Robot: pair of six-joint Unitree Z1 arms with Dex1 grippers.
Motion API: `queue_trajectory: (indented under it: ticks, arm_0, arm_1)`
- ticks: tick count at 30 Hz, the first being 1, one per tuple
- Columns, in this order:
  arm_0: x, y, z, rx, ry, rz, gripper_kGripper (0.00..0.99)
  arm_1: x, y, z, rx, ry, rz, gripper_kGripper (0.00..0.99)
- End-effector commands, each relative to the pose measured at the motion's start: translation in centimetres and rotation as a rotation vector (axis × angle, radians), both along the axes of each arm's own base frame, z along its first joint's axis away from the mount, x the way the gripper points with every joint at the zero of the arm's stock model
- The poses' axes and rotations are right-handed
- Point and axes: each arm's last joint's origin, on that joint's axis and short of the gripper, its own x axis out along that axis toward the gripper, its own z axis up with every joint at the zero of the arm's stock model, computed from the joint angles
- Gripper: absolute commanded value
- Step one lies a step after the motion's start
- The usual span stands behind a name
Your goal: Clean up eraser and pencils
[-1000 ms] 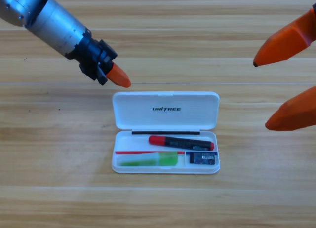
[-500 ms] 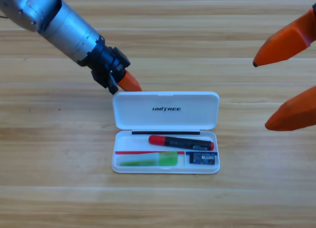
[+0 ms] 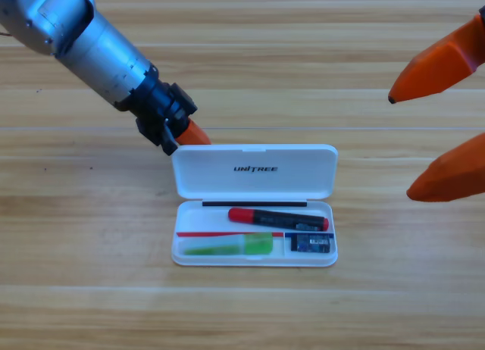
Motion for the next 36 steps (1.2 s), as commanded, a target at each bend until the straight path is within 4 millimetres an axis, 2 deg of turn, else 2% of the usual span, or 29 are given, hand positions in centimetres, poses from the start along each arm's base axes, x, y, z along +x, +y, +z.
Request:
queue_trajectory:
  ticks: [1,6,12,27,36]
  arm_0:
    - [-2.9,-0.5,1.0,-0.002,0.017,-0.046,0.000]
    - [-5.0,-0.9,1.7,-0.004,0.020,-0.073,0.000]
    - [-6.9,-1.3,1.1,0.010,0.034,-0.102,0.000]
    - [-10.1,-1.9,-0.4,0.033,0.018,-0.157,0.000]
    - [-10.7,-1.5,-1.8,0.051,0.000,-0.155,0.000]
  arm_1:
    - [1.0,0.7,-1.6,-0.014,0.037,-0.011,0.976]
    - [1.0,0.7,-1.6,-0.014,0.038,-0.012,0.976]
    - [1.1,0.8,-1.7,-0.016,0.040,-0.012,0.976]
    - [1.1,0.9,-1.8,-0.017,0.045,-0.008,0.976]
    - [1.2,1.1,-1.9,-0.020,0.048,-0.008,0.976]
